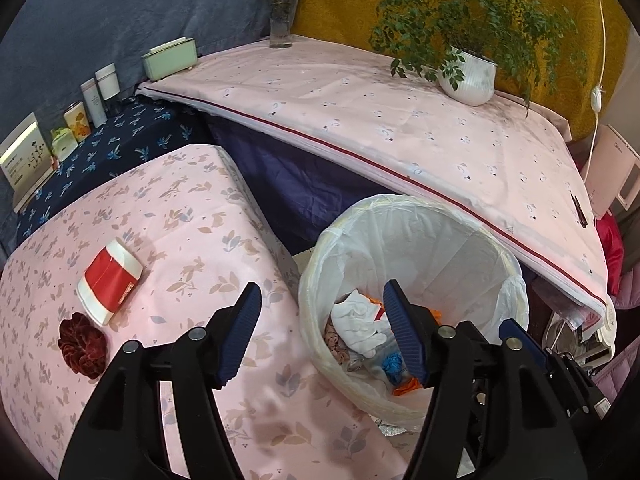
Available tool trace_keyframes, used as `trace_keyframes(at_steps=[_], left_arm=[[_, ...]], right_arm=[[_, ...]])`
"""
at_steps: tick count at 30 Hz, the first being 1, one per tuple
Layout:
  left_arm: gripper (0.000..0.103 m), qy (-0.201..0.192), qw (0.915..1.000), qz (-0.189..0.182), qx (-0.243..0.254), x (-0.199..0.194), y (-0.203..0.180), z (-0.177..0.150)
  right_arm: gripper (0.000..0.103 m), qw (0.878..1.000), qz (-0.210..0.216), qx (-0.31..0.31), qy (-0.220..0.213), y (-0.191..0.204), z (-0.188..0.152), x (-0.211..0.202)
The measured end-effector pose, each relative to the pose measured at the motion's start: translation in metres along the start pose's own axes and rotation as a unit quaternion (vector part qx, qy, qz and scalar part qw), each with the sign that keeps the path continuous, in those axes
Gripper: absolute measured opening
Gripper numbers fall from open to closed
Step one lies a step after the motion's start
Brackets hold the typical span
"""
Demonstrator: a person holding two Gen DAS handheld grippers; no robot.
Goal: Collect trash
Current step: 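Withdraw both open tools from the bin toward the table, then move both open tools over the cup and scrunchie on the bed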
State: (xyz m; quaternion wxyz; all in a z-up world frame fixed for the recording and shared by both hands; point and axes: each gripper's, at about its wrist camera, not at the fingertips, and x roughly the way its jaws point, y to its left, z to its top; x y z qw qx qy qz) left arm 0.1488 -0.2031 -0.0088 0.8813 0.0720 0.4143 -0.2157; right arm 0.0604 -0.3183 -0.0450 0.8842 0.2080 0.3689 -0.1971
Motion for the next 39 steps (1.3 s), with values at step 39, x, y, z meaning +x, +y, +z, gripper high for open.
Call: trace_keyframes(at_steps=[39], left_arm=[[0.083, 0.038, 0.9638, 0.122, -0.234, -0.013, 0.265, -0.079]], right_arm=[[0.051, 0.984, 0.064, -0.166, 0.033, 0.195, -0.05, 0.009]])
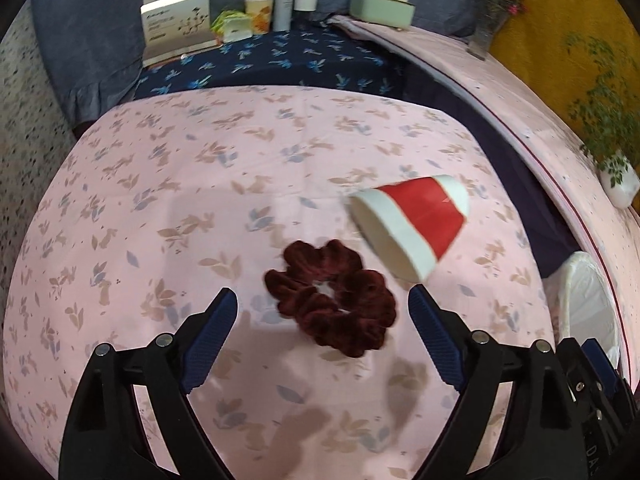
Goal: Collect trash
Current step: 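Move both open tools over the cup and scrunchie on the bed, then grasp the dark red scrunchie with the left tool while the right tool grasps the red-white cup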
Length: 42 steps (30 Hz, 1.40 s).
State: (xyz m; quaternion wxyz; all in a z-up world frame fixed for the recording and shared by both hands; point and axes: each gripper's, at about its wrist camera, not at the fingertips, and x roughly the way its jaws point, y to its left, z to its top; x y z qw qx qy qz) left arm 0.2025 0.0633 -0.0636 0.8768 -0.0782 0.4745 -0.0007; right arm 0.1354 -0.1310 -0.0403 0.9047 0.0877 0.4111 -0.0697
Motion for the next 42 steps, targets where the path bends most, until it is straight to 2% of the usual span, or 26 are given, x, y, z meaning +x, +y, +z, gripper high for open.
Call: trace_keyframes(at_steps=[7, 9, 12, 15, 16, 19, 27, 34, 36, 38, 40, 42], left_arm=[[0.079, 0.027, 0.9994, -0.014, -0.018, 0.021, 0.018, 0.004], [0.074, 0.037, 0.999, -0.019, -0.016, 0.028, 0.019, 0.005], [0.062, 0.05, 0.9983, -0.027, -0.01, 0.037, 0.019, 0.004], [0.044, 0.059, 0.9977, -0.032, 0.0, 0.045, 0.02, 0.003], [0.028, 0.056, 0.998, -0.031, 0.005, 0.045, 0.02, 0.004], [0.019, 0.056, 0.9978, -0.036, 0.005, 0.047, 0.028, 0.007], [0.018, 0.048, 0.9985, -0.019, -0.018, 0.049, 0.059, 0.02], [0.018, 0.045, 0.9988, -0.016, -0.014, 0.054, 0.064, 0.027], [0.018, 0.044, 0.9989, -0.016, -0.011, 0.055, 0.062, 0.029], [0.018, 0.042, 0.9989, -0.016, -0.008, 0.055, 0.06, 0.03], [0.018, 0.041, 0.999, -0.019, -0.006, 0.055, 0.058, 0.031], [0.018, 0.039, 0.999, -0.021, -0.004, 0.053, 0.055, 0.031]], right_arm=[[0.051, 0.999, 0.008, -0.03, 0.014, 0.037, 0.002, 0.02], [0.051, 0.999, 0.008, -0.037, 0.018, 0.045, 0.002, 0.026], [0.051, 0.999, 0.01, -0.046, 0.025, 0.057, 0.001, 0.035], [0.051, 0.998, 0.009, -0.055, 0.032, 0.068, 0.001, 0.044], [0.052, 0.998, 0.009, -0.057, 0.034, 0.071, 0.002, 0.047], [0.052, 0.997, 0.01, -0.062, 0.038, 0.081, 0.003, 0.055], [0.051, 0.996, 0.011, -0.078, 0.044, 0.107, 0.009, 0.074], [0.051, 0.996, 0.008, -0.065, 0.053, 0.109, 0.016, 0.093], [0.045, 0.997, 0.007, -0.06, 0.056, 0.108, 0.018, 0.097], [0.03, 0.996, 0.009, -0.057, 0.062, 0.107, 0.019, 0.101], [0.021, 0.996, 0.009, -0.056, 0.066, 0.105, 0.018, 0.104], [0.016, 0.996, 0.009, -0.051, 0.066, 0.102, 0.018, 0.104]])
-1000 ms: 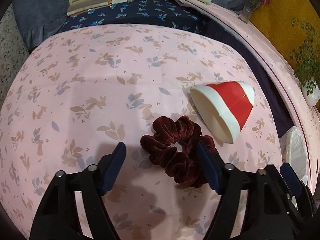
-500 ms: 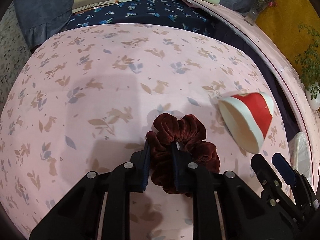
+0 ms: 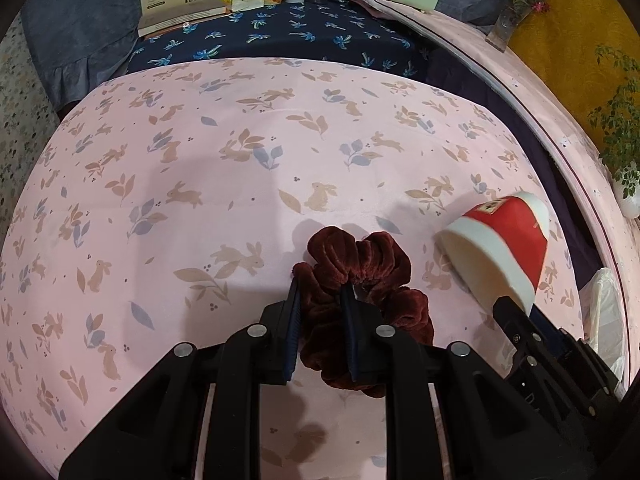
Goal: Collect trash
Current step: 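Grasp the dark red scrunchie with the left tool while the right tool grasps the red-white cup, then carry the scrunchie and red-white cup in both tools over the bin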
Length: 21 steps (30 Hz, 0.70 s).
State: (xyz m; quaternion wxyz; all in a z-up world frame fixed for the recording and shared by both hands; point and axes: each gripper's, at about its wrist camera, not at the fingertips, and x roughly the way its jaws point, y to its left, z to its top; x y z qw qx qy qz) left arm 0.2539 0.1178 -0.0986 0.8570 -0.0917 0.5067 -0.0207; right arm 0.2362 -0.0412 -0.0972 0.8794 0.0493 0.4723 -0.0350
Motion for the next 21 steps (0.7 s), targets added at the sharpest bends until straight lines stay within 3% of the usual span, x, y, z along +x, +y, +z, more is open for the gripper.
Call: trace_keyframes(at_steps=[14, 21], left_arm=[[0.018, -0.012, 0.9988, -0.02, 0.043, -0.021, -0.053, -0.011], [0.018, -0.022, 0.9971, -0.026, 0.068, -0.038, -0.086, -0.02]], right_arm=[[0.004, 0.999, -0.001, 0.032, -0.029, -0.037, -0.007, -0.037], [0.003, 0.997, -0.005, 0.053, -0.05, -0.068, -0.012, -0.063]])
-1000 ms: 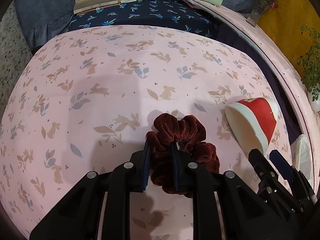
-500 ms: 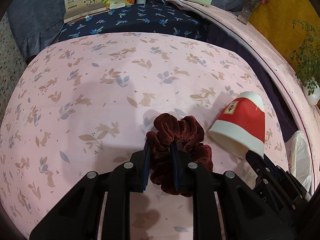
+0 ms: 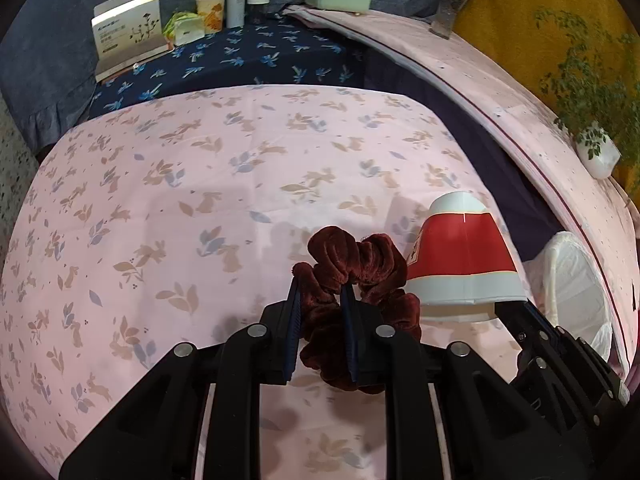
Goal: Collect trash
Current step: 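Carry the scrunchie and red-white cup in both tools over the bin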
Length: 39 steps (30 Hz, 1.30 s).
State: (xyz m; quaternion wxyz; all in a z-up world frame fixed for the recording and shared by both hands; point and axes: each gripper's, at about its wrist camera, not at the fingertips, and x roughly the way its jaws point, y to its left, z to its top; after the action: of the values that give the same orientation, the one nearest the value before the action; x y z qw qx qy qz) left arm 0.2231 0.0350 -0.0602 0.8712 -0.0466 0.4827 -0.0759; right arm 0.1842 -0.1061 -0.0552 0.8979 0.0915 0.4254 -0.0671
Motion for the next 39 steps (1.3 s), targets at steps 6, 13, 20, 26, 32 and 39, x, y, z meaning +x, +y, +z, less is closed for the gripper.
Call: trace_keyframes(at_steps=[6, 13, 20, 26, 32, 39], left_arm=[[0.018, -0.01, 0.9995, -0.007, 0.029, -0.014, -0.039, -0.005], [0.018, -0.015, 0.9972, -0.019, 0.071, -0.024, -0.095, -0.015], [0.018, -0.016, 0.9932, -0.031, 0.111, -0.03, -0.152, -0.026], [0.018, -0.019, 0.987, -0.043, 0.154, -0.034, -0.202, -0.038], [0.018, -0.021, 0.9797, -0.058, 0.191, -0.037, -0.244, -0.047], [0.019, -0.017, 0.9732, -0.072, 0.218, -0.035, -0.277, -0.054]], right_arm=[[0.003, 0.999, -0.006, 0.025, -0.019, -0.035, 0.0, -0.023], [0.003, 0.997, -0.018, 0.06, -0.039, -0.086, -0.002, -0.048], [0.003, 0.993, -0.034, 0.099, -0.051, -0.144, -0.01, -0.067], [0.003, 0.987, -0.049, 0.139, -0.058, -0.195, -0.024, -0.079], [0.003, 0.981, -0.061, 0.175, -0.059, -0.236, -0.037, -0.086], [0.003, 0.976, -0.071, 0.196, -0.058, -0.263, -0.047, -0.09]])
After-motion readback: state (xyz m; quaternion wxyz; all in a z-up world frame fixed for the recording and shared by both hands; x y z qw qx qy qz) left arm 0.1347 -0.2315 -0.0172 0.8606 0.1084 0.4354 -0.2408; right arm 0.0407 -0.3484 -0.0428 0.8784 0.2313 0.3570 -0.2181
